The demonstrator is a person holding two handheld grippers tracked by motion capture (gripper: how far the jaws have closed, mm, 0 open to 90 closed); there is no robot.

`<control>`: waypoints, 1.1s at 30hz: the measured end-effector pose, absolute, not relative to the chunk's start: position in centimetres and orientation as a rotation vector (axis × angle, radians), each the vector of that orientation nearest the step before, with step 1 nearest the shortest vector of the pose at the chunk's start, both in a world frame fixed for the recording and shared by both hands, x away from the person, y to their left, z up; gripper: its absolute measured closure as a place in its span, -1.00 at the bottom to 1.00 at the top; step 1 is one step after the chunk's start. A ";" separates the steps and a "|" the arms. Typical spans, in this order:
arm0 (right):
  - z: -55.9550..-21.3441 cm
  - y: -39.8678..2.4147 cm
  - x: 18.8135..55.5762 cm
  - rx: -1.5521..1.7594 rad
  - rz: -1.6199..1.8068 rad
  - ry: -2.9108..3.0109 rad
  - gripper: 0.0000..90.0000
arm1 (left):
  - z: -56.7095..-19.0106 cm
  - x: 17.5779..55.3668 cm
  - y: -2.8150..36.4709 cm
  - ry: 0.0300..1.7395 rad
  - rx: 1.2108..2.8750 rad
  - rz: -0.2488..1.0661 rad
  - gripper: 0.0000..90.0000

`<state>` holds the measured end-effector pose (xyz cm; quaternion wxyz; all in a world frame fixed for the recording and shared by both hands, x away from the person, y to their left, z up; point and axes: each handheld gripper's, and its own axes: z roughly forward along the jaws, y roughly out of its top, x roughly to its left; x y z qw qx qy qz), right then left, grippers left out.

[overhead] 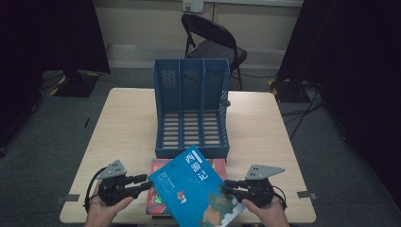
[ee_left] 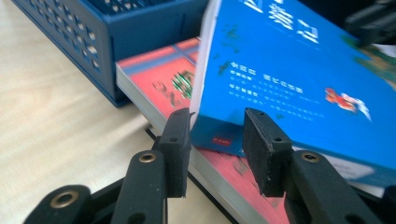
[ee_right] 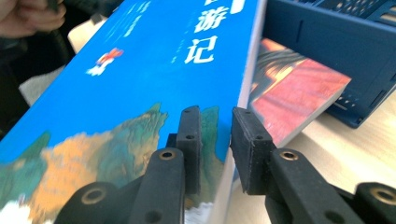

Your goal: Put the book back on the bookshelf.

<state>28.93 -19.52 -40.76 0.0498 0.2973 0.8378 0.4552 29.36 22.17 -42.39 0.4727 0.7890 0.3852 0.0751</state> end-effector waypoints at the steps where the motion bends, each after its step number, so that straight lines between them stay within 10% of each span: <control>1: -40.5 -19.3 29.2 0.879 1.371 2.562 0.58 | -42.2 29.9 21.7 0.961 1.938 0.194 0.28; 11: -41.2 -17.4 33.1 0.925 1.445 2.518 0.38 | -42.2 31.5 20.8 0.953 1.948 0.216 0.25; 33: -41.2 -18.1 29.5 0.978 1.424 2.458 0.24 | -42.4 33.8 19.5 1.016 1.869 0.197 0.29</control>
